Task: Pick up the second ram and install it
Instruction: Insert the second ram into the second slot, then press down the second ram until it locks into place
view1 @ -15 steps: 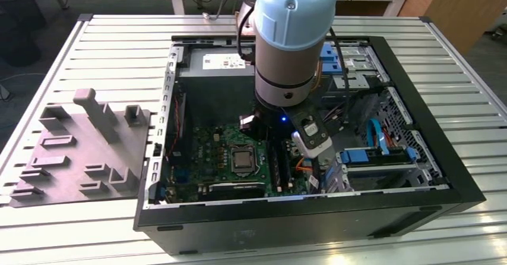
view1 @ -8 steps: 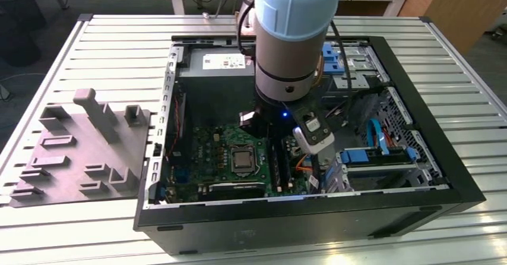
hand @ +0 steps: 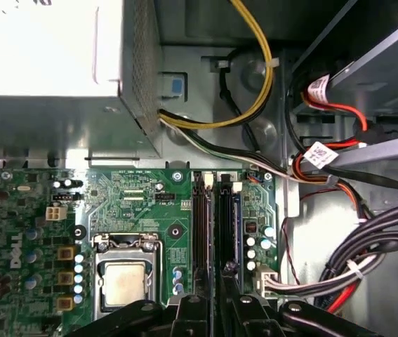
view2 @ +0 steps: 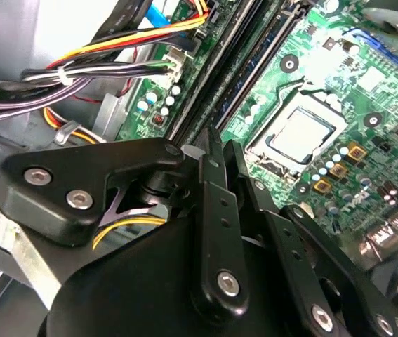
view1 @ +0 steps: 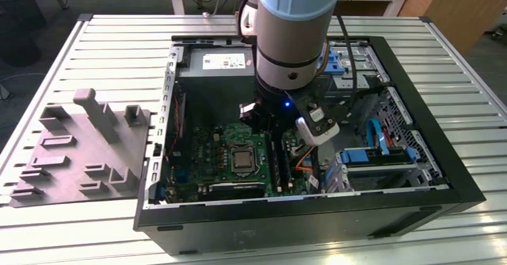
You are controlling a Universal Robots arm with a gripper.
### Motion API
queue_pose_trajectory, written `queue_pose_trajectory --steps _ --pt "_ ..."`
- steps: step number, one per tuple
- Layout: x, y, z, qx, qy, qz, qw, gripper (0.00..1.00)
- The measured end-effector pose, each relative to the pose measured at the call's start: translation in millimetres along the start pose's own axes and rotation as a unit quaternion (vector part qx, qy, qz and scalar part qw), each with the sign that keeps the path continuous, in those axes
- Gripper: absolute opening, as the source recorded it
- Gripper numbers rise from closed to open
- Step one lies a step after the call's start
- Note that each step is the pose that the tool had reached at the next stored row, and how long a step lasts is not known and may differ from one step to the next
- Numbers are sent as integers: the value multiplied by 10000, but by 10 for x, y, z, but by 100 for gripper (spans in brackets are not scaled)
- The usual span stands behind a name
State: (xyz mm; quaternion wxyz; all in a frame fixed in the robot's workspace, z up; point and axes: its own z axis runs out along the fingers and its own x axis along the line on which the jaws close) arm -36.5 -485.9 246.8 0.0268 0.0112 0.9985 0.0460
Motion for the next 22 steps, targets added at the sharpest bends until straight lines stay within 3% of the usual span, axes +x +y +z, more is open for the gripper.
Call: queue_pose_trajectory --steps 9,11,13,17,19,22 --pt "0 1 -9 32 0 -2 10000 21" --pt "0 1 -9 36 -1 -2 10000 20" --pt "-1 1 -9 40 -1 -2 10000 11" --pt "0 1 -9 48 -1 -2 10000 11" --pt "-1 1 -9 104 -2 -6 9999 11" --pt "0 1 -10 108 -2 -6 9999 11"
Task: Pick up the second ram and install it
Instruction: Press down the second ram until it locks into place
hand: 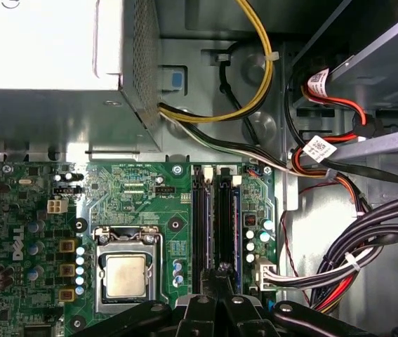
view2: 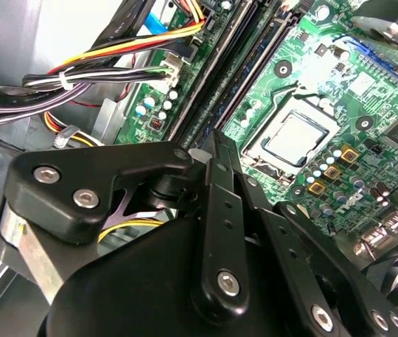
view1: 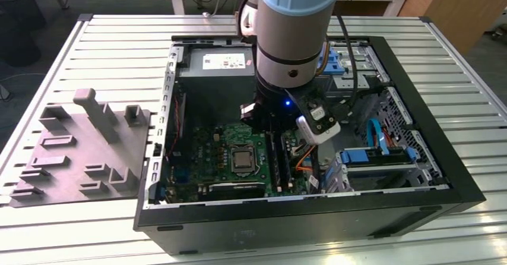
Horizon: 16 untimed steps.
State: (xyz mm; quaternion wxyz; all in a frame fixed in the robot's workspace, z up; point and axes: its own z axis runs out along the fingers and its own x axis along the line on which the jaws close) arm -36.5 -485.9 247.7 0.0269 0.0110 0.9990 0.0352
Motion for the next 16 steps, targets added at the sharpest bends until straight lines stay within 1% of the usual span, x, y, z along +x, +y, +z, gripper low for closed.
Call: queue_pose_trajectory --steps 5,8,12,14,16 --pt "0 2 0 0 0 0 10000 11" --pt "1 27 2 3 0 0 10000 11" --pt "2 80 7 5 0 0 10000 11" --pt "3 109 11 21 0 -1 10000 11" --pt "3 130 13 54 -1 -3 10000 11"
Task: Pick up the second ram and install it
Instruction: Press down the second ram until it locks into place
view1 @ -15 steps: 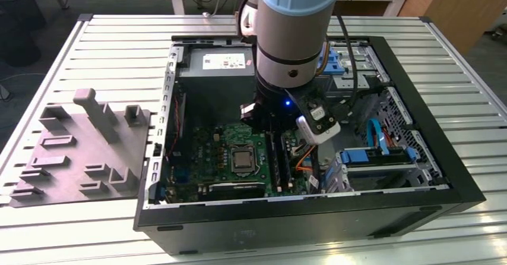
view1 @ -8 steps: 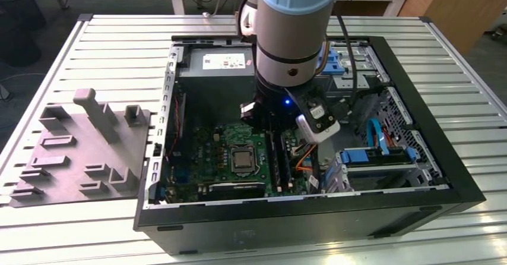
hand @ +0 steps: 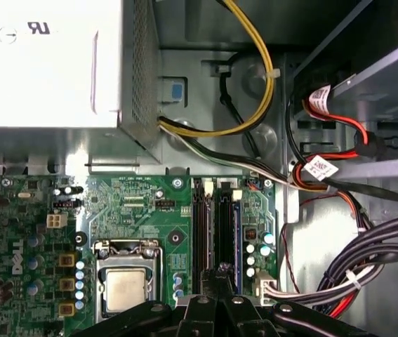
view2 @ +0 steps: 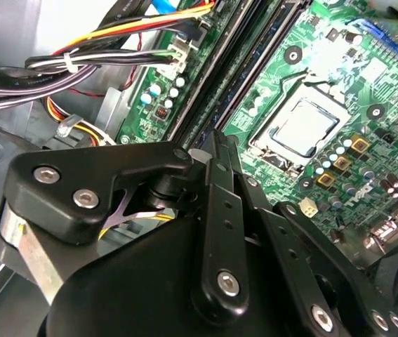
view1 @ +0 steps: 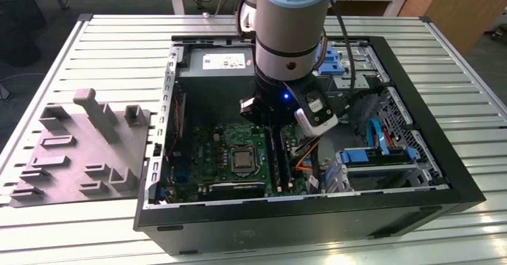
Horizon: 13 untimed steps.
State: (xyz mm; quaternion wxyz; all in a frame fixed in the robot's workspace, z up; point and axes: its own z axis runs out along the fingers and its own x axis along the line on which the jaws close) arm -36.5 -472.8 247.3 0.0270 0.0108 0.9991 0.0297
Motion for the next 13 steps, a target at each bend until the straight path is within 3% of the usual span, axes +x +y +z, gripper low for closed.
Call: queue_pose_trajectory --steps 4,13 --pt "1 12 8 80 -2 -3 10000 11" --pt "5 117 46 86 -2 -3 10000 11"
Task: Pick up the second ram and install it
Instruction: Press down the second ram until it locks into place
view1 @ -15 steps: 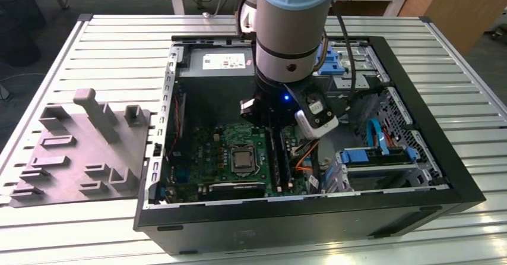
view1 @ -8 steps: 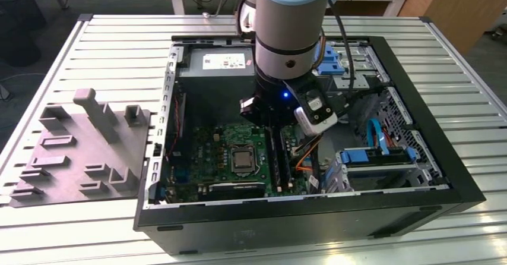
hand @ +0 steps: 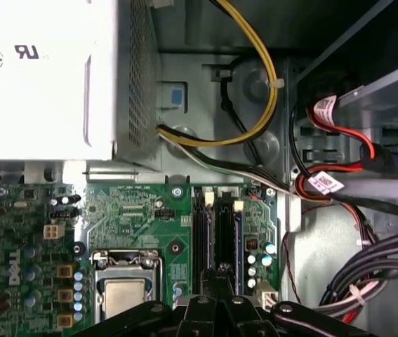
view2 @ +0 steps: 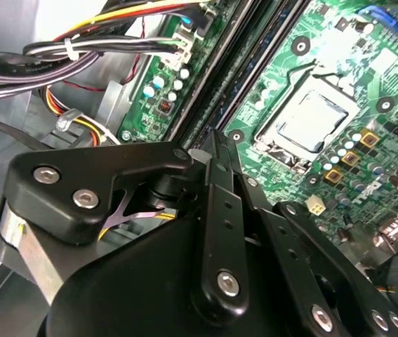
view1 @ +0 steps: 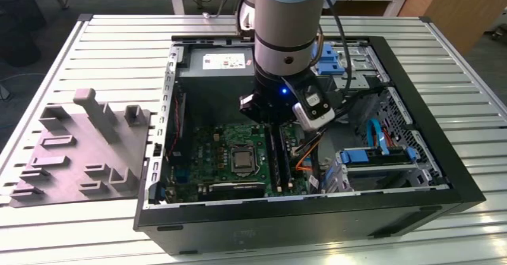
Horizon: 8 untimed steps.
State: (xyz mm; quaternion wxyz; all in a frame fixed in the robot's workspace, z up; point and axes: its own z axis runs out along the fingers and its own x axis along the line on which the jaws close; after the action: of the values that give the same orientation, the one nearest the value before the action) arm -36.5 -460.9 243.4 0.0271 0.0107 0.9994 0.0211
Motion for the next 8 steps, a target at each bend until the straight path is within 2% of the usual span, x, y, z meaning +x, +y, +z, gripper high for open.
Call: queue_pose_trajectory --steps 8 --pt "5 83 53 -6 0 0 10000 11"
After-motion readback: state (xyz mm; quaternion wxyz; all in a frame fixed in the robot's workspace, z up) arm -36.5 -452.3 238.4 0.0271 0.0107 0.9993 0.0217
